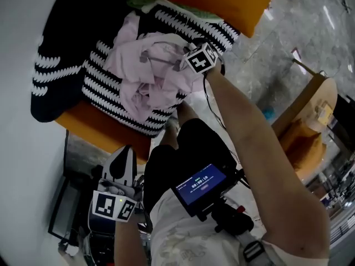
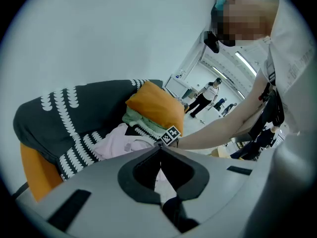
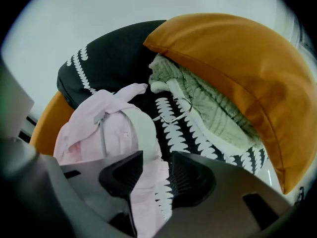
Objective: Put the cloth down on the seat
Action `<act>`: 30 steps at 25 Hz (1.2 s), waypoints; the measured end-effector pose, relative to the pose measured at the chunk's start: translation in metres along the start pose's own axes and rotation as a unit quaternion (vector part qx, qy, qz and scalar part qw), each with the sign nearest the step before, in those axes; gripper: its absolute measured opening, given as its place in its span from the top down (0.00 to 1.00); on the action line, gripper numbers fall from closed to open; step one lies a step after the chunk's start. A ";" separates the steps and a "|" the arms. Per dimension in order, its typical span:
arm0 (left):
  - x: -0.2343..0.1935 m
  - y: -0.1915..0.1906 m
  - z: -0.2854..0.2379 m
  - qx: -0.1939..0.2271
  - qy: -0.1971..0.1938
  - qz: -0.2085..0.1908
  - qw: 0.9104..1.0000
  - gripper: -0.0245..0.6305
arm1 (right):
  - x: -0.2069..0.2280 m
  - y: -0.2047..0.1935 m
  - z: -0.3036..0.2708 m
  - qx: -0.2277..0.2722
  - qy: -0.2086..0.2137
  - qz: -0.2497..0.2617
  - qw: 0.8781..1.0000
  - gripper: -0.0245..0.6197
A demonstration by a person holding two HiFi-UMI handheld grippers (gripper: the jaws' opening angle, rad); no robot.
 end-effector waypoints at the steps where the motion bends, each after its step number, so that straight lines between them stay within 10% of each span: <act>1: 0.002 -0.001 0.001 0.001 -0.001 -0.001 1.000 0.95 | 0.001 -0.001 0.004 0.002 -0.003 0.004 1.000 0.69; 8: 0.009 -0.006 0.007 0.020 0.005 -0.006 1.000 0.95 | 0.005 0.003 0.032 0.022 -0.008 0.024 0.999 0.91; 30: 0.002 -0.007 0.085 0.127 0.011 -0.032 0.991 0.95 | -0.074 0.074 0.237 0.147 0.063 0.105 0.982 0.94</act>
Point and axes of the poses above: the fingertips, and each gripper's own axes: z backward along the fingers, x to its right, y out of its top, the point moved 8 cm from there along z, backward along the fingers, and after that the axes turned 10 degrees about -y, right-handed, at the moved point
